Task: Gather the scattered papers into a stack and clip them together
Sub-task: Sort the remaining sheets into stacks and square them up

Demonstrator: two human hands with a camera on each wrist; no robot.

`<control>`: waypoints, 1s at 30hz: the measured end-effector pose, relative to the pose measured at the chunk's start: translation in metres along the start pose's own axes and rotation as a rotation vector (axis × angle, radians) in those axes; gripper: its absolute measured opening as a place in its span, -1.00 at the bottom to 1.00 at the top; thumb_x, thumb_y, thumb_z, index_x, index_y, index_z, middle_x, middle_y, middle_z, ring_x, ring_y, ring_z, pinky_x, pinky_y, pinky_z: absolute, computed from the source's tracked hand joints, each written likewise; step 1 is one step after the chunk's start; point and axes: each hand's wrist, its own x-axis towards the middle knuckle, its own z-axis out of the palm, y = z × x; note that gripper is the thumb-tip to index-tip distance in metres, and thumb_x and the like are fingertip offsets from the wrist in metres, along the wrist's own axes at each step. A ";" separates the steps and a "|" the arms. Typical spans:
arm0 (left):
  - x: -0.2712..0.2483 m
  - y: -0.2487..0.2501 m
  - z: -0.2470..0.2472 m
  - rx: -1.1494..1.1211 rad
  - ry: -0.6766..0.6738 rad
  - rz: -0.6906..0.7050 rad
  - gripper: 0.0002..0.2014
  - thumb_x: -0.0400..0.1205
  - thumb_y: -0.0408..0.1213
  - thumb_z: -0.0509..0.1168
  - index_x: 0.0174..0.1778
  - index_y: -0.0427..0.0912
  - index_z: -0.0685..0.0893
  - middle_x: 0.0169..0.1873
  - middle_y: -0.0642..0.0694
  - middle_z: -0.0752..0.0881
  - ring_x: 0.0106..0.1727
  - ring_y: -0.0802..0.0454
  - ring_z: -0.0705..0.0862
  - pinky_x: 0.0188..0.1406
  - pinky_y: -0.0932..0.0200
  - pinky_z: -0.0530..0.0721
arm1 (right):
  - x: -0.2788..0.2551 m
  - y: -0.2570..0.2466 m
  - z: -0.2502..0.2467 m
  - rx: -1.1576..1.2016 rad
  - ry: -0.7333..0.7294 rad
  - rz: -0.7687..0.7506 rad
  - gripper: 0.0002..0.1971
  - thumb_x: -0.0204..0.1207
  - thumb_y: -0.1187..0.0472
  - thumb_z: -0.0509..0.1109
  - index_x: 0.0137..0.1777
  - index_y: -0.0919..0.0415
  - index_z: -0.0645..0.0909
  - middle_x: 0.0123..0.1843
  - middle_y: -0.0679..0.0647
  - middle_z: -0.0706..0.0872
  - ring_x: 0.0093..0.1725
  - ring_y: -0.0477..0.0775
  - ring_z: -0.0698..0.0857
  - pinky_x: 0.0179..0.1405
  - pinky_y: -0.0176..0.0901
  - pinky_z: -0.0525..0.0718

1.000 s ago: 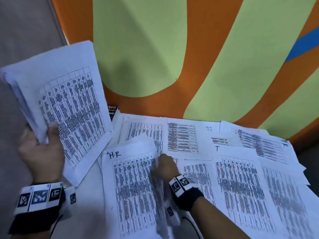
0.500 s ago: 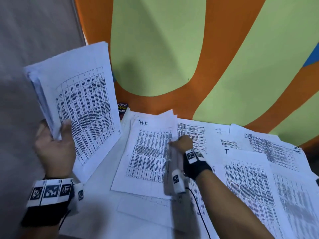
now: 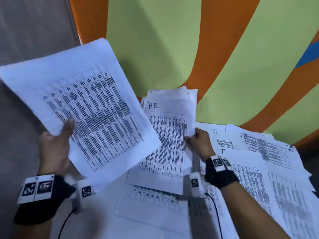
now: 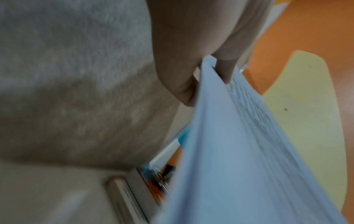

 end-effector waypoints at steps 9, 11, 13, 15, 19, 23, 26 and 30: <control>-0.033 -0.022 0.078 -0.085 -0.541 -0.258 -0.71 0.40 0.10 0.50 -0.08 0.03 0.78 -0.16 0.13 0.77 -0.05 0.22 0.72 0.20 0.05 0.52 | -0.026 -0.018 -0.060 0.174 -0.213 -0.075 -0.94 0.55 0.40 0.40 -0.02 0.34 0.68 -0.38 -0.04 0.72 -0.43 -0.04 0.54 -0.52 -0.43 0.48; -0.043 -0.025 0.093 -0.122 -0.574 -0.308 -0.79 0.53 -0.07 0.43 0.06 0.03 0.72 -0.26 0.33 0.77 -0.17 0.47 0.69 0.18 0.20 0.43 | -0.027 -0.015 -0.063 0.188 -0.274 -0.065 -0.87 0.59 0.36 0.36 0.07 0.37 0.68 -0.21 0.05 0.84 -0.28 0.05 0.76 -0.28 -0.19 0.72; -0.055 -0.020 0.108 -0.135 -0.631 -0.300 -0.73 0.61 -0.30 0.31 0.23 -0.05 0.60 -0.28 0.46 0.75 -0.18 0.63 0.65 0.15 0.31 0.43 | -0.029 -0.014 -0.065 0.217 -0.284 -0.040 -0.70 0.66 0.12 0.29 0.17 0.35 0.66 0.06 0.39 0.79 -0.04 0.24 0.77 0.00 0.12 0.70; -0.066 -0.014 0.119 -0.093 -0.631 -0.195 -0.77 0.59 -0.34 0.32 0.12 0.02 0.65 -0.21 0.42 0.77 -0.08 0.52 0.69 0.05 0.37 0.52 | -0.033 -0.015 -0.069 0.299 -0.278 -0.003 -0.49 0.65 -0.17 0.16 0.33 0.21 0.61 0.26 0.26 0.73 0.18 0.05 0.70 0.24 0.00 0.62; -0.082 0.003 0.141 0.019 -0.433 0.048 -0.85 0.55 -0.31 0.41 -0.06 0.06 0.69 -0.16 0.23 0.76 0.02 0.10 0.75 0.02 0.17 0.63 | -0.051 -0.034 -0.072 0.244 -0.113 -0.238 -0.63 0.55 0.08 0.42 0.31 0.17 0.52 0.17 0.01 0.76 0.12 -0.11 0.72 0.18 -0.15 0.64; -0.097 0.031 0.160 -0.009 -0.271 0.264 -0.49 0.51 -0.29 0.45 0.35 -0.27 0.48 0.15 0.00 0.62 0.24 0.08 0.61 0.17 0.24 0.55 | -0.068 -0.055 -0.077 0.219 0.256 -0.483 -0.84 0.57 0.43 0.35 0.03 0.22 0.46 -0.26 -0.12 0.59 -0.30 -0.29 0.57 -0.31 -0.49 0.46; -0.100 0.035 0.164 -0.044 -0.284 0.346 -0.23 0.44 -0.40 0.50 0.42 -0.06 0.16 0.35 0.15 0.42 0.33 0.42 0.42 0.34 0.57 0.34 | -0.075 -0.049 -0.081 0.320 0.289 -0.490 -0.79 0.56 0.35 0.40 0.11 0.15 0.46 -0.11 0.01 0.68 -0.13 -0.08 0.69 -0.18 -0.27 0.64; -0.099 0.004 0.162 -0.101 -0.469 0.205 -0.11 0.47 -0.47 0.48 0.58 -0.02 0.07 0.47 -0.21 0.46 0.41 -0.01 0.55 0.34 0.16 0.57 | -0.080 -0.022 -0.071 0.314 0.183 -0.374 -0.60 0.56 0.36 0.40 0.34 0.18 0.40 -0.13 -0.24 0.53 -0.15 -0.43 0.60 -0.04 -0.57 0.62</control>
